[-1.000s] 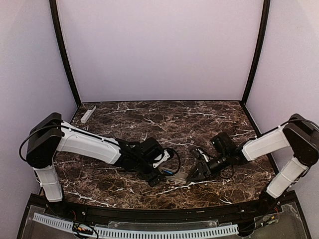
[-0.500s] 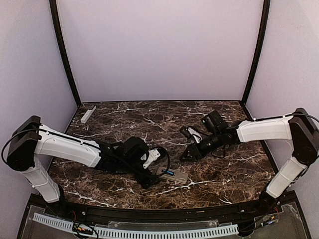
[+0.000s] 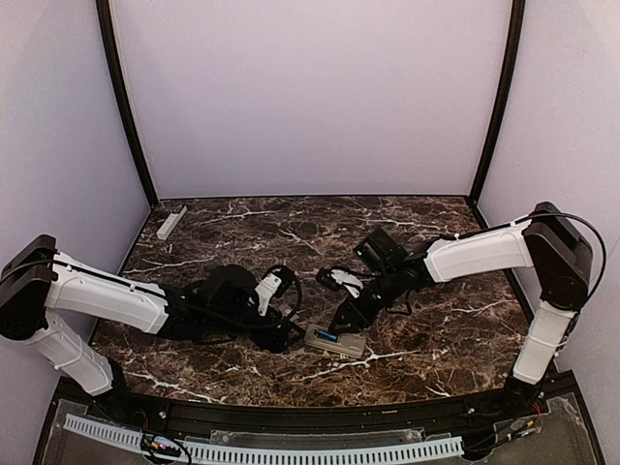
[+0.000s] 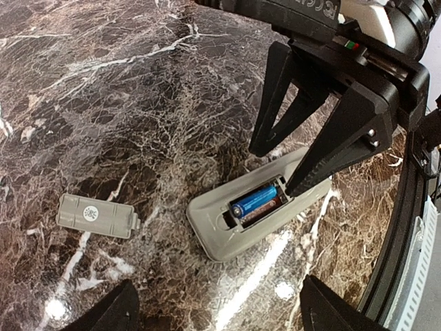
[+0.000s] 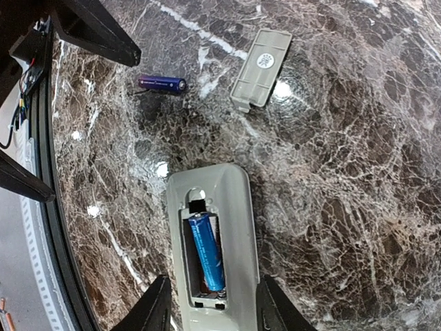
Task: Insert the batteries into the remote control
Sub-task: Adjust the battery in the battery compartment.
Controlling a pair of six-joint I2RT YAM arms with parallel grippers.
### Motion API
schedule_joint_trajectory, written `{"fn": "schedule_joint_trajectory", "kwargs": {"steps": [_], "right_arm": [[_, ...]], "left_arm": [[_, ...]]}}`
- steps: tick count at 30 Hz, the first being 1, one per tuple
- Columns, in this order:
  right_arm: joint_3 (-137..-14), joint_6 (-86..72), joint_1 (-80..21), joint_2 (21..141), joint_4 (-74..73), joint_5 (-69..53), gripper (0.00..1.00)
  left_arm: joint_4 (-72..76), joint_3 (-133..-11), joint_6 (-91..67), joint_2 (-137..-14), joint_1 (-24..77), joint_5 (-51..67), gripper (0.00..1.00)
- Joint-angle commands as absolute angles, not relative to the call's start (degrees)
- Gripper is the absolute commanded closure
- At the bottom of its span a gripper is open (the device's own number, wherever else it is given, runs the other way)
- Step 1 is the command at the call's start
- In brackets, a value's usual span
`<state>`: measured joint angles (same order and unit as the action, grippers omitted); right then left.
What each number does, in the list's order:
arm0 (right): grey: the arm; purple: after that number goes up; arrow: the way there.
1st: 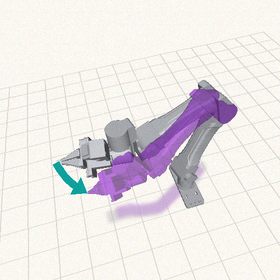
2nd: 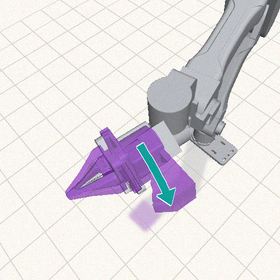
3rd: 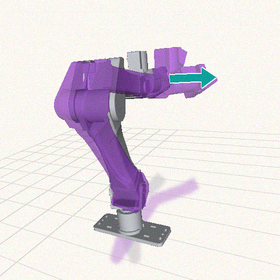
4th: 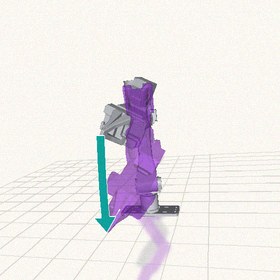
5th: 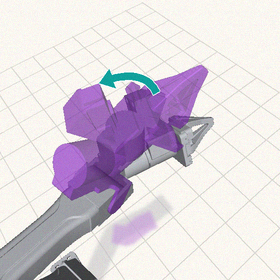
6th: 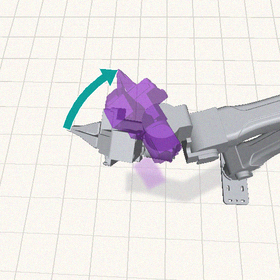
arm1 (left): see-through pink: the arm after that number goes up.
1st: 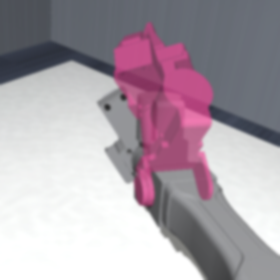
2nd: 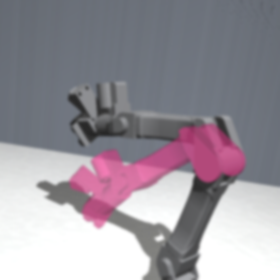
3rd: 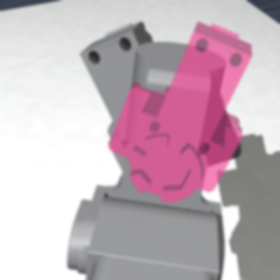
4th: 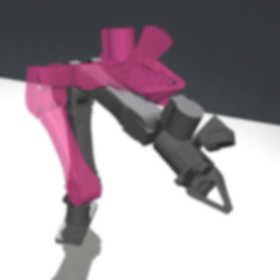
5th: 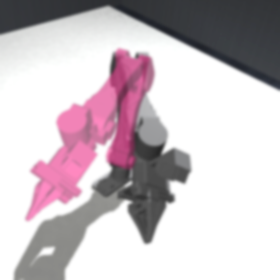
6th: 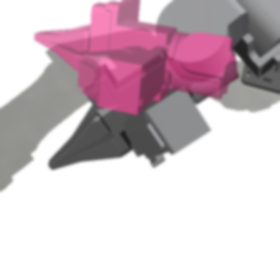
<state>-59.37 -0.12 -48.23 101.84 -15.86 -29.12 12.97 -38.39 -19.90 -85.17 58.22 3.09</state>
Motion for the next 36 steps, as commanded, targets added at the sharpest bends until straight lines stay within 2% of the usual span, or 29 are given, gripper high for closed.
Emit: {"fn": "schedule_joint_trajectory", "kwargs": {"steps": [1, 7, 15, 23, 31, 36], "right_arm": [[-61.06, 2.49, -50.02, 103.14, -17.08, -26.03, 0.61], [-60.54, 3.24, -52.25, 103.6, -18.16, -22.18, 0.62], [-60.21, 3.25, -53.68, 104.03, -18.85, -17.42, 0.65], [-60.13, 2.5, -53.79, 102.22, -18.98, -18.23, 0.68], [-60.45, 2.81, -53.84, 103.36, -19.9, -17.38, 0.68], [-59.9, 2.28, -54.47, 102.87, -19.99, -16.48, 0.69]], "left_arm": [[17.55, -35.89, -25.33, -84.06, 57.44, 3.82, 0.2], [21.14, -34.39, -31.02, -84.75, 57.31, 2.9, 0.29], [24.57, -34.32, -33.79, -87.7, 57.43, 4.09, 0.46], [26.02, -35.24, -33.83, -89.39, 57.5, 4.9, 0.55], [28.97, -34.98, -33.55, -89.45, 58.55, 5.68, 0.57], [31.45, -33.16, -32.74, -88.57, 58.54, 5.55, 0.63]]}}
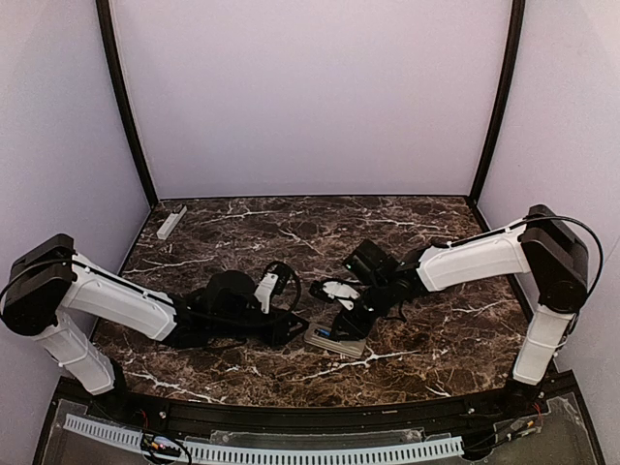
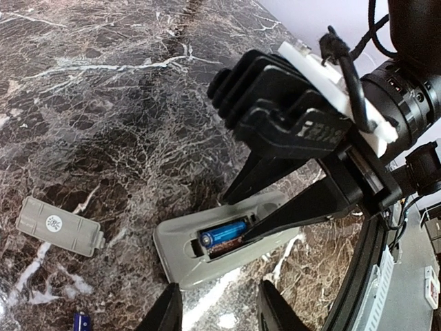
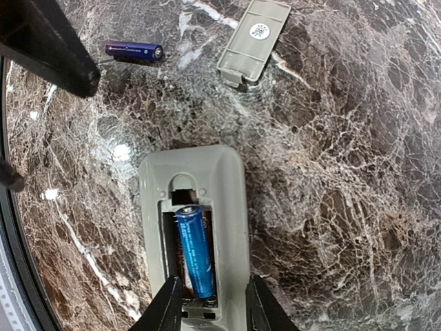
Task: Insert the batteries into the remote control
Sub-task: Adjust the battery in the battery compartment.
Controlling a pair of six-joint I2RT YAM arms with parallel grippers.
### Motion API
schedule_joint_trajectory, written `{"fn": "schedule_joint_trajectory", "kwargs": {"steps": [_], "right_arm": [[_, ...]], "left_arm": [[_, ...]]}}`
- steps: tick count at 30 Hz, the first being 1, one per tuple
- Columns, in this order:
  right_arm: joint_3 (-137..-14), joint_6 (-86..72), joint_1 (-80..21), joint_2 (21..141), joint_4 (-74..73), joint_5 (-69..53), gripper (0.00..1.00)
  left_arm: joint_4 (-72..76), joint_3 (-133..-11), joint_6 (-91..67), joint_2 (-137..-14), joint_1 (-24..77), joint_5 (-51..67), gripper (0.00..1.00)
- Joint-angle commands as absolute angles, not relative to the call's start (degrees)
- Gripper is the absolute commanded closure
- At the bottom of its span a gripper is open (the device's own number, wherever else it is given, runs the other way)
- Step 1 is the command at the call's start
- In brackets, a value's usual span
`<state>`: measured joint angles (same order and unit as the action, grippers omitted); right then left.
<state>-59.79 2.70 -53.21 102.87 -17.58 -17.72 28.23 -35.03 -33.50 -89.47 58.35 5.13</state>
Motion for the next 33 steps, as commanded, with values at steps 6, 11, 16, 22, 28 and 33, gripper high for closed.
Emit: {"fn": "schedule_joint_trajectory", "kwargs": {"steps": [6, 11, 16, 22, 28, 33], "right_arm": [[-59.34, 0.82, -55.36, 102.49, -19.01, -15.17, 0.68], [-59.79, 0.15, -55.37, 101.87, -18.62, -14.0, 0.69], [-59.57, 0.41, -55.36, 102.16, -19.33, -14.35, 0.69], [-58.76, 0.09, -55.52, 101.27, -19.29, -15.76, 0.68], [-58.9, 0.08, -56.11, 102.13, -19.34, -16.08, 0.68], [-58.99, 0.08, -56.42, 102.5, -19.24, -15.91, 0.68]], "left_arm": [[37.7, -32.06, -31.08, -89.77, 59.45, 6.28, 0.63], [43.5, -32.25, -28.47, -93.04, 61.58, 5.31, 0.64], [46.17, -32.24, -29.18, -95.42, 62.96, 3.18, 0.64], [39.41, -34.92, -31.28, -96.48, 63.62, -3.43, 0.68], [32.14, -38.79, -33.45, -96.81, 63.7, -5.75, 0.72], [29.11, -40.34, -34.14, -97.47, 64.03, -5.97, 0.77]]}}
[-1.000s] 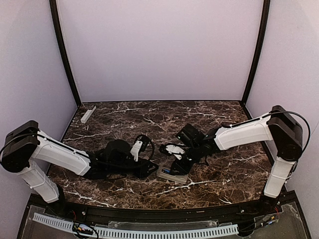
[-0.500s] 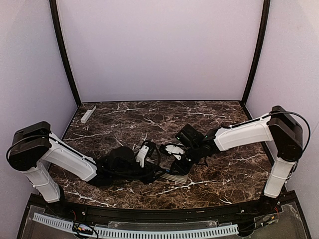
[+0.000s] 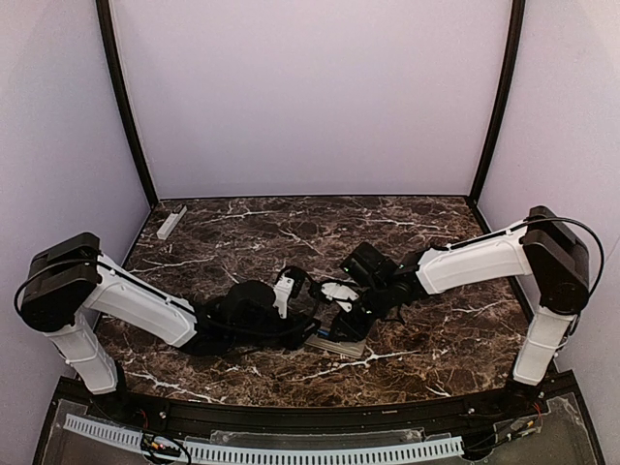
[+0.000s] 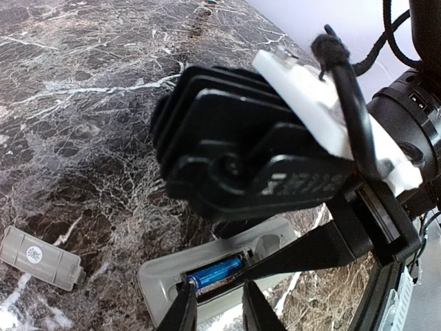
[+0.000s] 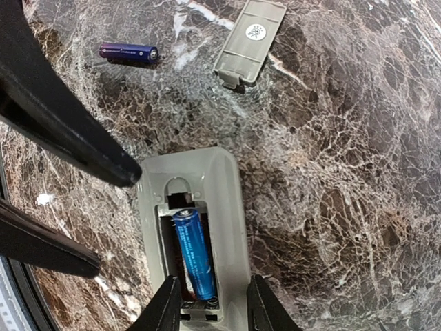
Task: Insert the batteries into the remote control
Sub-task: Adjust the battery in the battery compartment.
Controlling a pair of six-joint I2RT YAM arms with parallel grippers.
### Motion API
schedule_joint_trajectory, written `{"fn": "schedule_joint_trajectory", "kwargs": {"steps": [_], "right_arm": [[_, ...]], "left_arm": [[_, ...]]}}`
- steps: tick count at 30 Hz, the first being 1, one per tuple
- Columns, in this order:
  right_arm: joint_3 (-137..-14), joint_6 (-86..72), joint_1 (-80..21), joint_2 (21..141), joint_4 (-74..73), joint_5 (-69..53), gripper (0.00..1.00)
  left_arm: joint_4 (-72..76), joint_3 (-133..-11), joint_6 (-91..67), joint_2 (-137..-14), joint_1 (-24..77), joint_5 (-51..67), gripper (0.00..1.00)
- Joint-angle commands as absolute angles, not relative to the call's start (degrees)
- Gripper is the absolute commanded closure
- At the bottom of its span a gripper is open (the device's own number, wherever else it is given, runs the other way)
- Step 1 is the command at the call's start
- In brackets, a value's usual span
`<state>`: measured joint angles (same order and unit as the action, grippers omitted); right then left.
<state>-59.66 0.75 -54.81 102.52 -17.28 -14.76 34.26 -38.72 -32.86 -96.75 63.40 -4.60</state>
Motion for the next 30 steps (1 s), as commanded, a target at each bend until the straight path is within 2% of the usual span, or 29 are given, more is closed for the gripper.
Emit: {"fn": "schedule_joint_trajectory", "kwargs": {"steps": [1, 8, 30], "right_arm": [[-58.9, 0.09, -56.43, 102.54, -19.18, -15.91, 0.68], [-57.77, 0.03, -56.38, 102.02, -19.19, -16.02, 0.67], [-56.6, -1.65, -56.43, 101.51, -17.93, -17.84, 0.68]], "left_arm": [[28.84, -40.8, -34.3, -97.69, 64.05, -5.86, 0.78], [27.19, -42.47, -35.36, -99.74, 64.83, -5.97, 0.83], [25.61, -45.22, -35.53, -102.07, 65.38, -7.71, 0.89]]}}
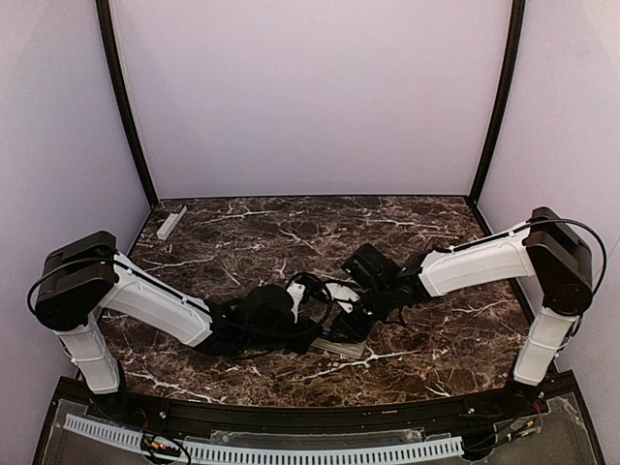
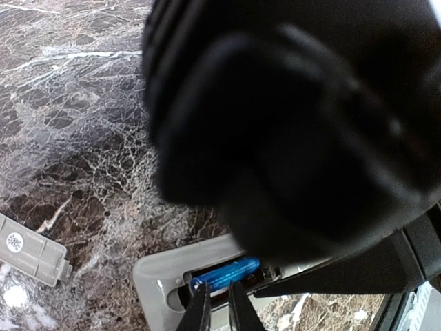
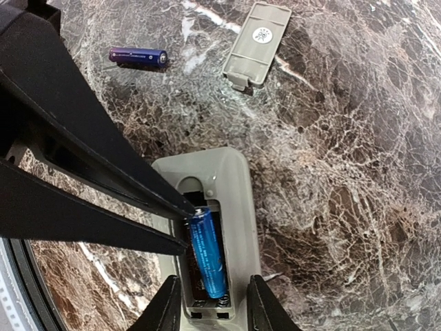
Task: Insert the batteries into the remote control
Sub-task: Adjust the battery in the battery compartment.
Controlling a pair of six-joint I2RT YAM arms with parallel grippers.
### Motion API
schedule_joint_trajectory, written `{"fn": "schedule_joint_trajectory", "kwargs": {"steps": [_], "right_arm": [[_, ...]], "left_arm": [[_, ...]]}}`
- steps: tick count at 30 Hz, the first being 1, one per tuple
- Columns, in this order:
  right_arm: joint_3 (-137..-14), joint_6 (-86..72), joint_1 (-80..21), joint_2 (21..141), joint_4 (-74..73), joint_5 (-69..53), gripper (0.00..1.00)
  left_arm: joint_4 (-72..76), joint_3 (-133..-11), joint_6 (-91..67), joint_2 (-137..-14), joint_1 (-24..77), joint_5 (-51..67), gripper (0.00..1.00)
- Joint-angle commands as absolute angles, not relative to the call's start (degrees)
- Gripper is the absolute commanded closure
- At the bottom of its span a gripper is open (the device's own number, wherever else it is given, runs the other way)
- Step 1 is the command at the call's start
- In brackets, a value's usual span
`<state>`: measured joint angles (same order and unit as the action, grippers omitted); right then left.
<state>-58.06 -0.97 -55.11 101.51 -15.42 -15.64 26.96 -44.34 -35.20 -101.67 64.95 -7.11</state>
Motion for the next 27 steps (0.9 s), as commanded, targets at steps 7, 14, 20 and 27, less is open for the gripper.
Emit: {"fn": "schedule_joint_trajectory", "kwargs": {"steps": [7, 14, 20, 27], "right_arm": [[-56.53, -1.94, -56.41, 101.59, -18.17, -16.64, 0.68], [-54.25, -3.66, -55.28, 95.35, -17.54, -17.4, 0.44], [-47.16, -4.2, -54.1, 88.75, -13.04, -18.25, 0.35], [-40.72, -5.19, -54.12, 87.63, -5.38, -17.57, 0.34]], "left_arm": [[25.86, -45.36, -35.84, -102.89, 65.65, -7.58, 0.91], [25.63, -45.61, -35.95, -103.35, 65.65, -7.26, 0.93], [25.05, -44.97, -35.88, -101.79, 65.65, -8.26, 0.93], [24.74, -44.17, -35.0, -99.0, 65.65, -9.06, 0.89]]}}
